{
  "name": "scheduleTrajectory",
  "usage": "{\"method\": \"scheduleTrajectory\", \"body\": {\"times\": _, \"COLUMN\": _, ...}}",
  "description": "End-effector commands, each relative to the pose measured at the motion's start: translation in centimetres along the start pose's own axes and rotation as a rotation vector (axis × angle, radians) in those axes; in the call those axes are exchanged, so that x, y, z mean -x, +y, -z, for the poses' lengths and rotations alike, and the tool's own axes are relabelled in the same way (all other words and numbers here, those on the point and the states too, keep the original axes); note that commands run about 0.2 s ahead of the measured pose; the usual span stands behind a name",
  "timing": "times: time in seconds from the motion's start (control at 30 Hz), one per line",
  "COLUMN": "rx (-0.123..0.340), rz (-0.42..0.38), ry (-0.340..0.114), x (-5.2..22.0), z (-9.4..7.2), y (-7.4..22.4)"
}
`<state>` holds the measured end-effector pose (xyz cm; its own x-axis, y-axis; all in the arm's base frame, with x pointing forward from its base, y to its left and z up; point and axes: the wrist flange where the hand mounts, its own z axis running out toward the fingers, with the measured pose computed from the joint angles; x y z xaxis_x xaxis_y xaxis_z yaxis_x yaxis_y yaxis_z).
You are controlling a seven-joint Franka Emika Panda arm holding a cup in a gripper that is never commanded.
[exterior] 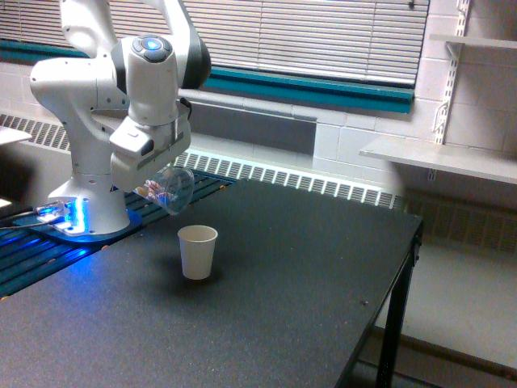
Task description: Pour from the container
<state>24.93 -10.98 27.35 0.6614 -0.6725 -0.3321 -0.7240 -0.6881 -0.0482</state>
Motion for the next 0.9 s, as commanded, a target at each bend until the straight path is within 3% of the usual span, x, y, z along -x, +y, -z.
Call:
{"method": "scheduleTrajectory", "body": {"times": 0.03, "rx": 0.009, "rz": 0.005, "ry": -0.041, "x": 0.7, "z": -1.6, "y": 0.7}}
{"method": "scheduleTrajectory", "body": {"times": 0.9, "rx": 0.033, "rz": 0.049, "ry": -0.102, "x": 0.7, "z": -2.9, "y": 1.5}}
